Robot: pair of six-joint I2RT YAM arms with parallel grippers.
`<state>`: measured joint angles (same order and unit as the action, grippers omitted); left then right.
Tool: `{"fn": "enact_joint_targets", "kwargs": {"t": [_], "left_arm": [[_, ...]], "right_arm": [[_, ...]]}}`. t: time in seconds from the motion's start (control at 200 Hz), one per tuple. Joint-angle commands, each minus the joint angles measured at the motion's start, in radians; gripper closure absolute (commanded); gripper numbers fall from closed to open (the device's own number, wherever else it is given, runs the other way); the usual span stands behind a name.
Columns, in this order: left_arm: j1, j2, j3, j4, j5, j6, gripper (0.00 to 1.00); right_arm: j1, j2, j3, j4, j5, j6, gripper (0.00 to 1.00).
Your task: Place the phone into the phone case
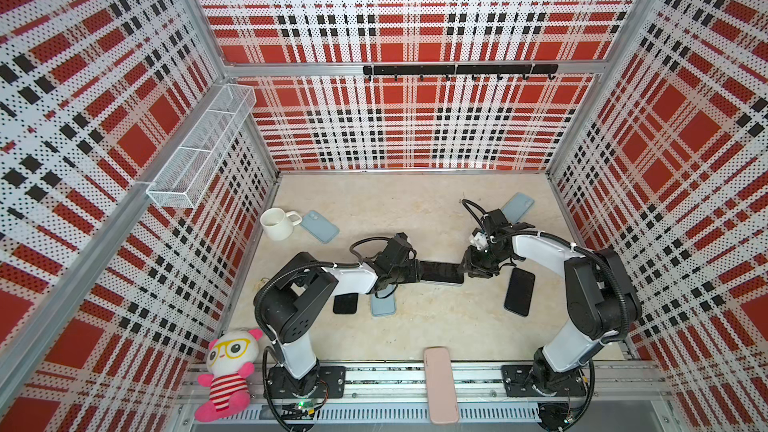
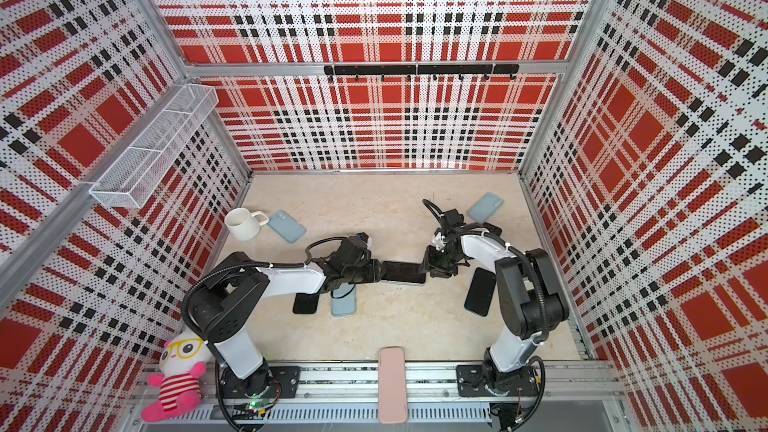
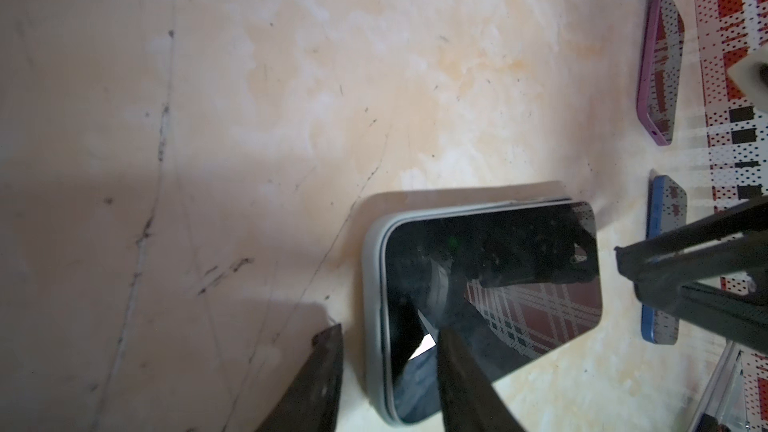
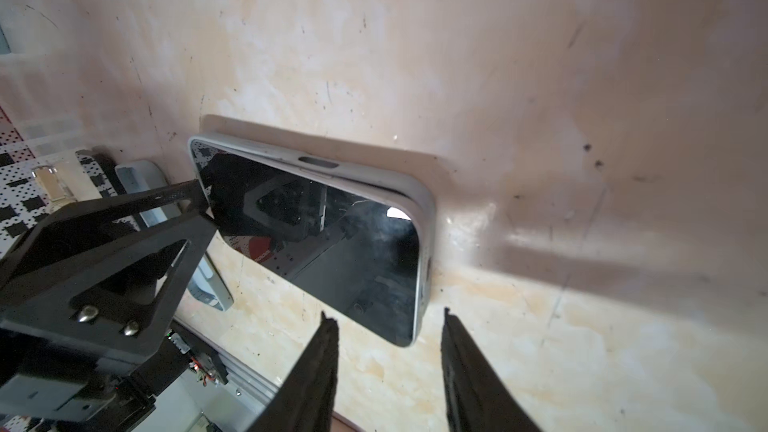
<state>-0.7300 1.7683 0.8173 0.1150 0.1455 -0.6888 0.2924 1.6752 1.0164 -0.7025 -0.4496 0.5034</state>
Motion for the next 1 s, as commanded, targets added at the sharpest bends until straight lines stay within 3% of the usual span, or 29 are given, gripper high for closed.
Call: {"fn": "enact_joint_targets", "kwargs": {"t": [0.0,0.421,0.997], "left_arm": [[-0.014,0.053,-0.003,-0.081,0.002,0.012,0.61],[-0.024,0.101,0.005,-0.106,-0.018,0.014,0.7],[-0.035,0.145,-0.013,-0.123,-0.047,0.02,0.83]], "right_arm": [[0.007,-0.034,-0.02,-0.027,0.037,-0.017,0.62],[0.013,-0.015,-0.075,0.06,-0.016,0.004,0.77],[0.068,0.009,-0.08,0.073,-0.01,0.026,0.82]]}}
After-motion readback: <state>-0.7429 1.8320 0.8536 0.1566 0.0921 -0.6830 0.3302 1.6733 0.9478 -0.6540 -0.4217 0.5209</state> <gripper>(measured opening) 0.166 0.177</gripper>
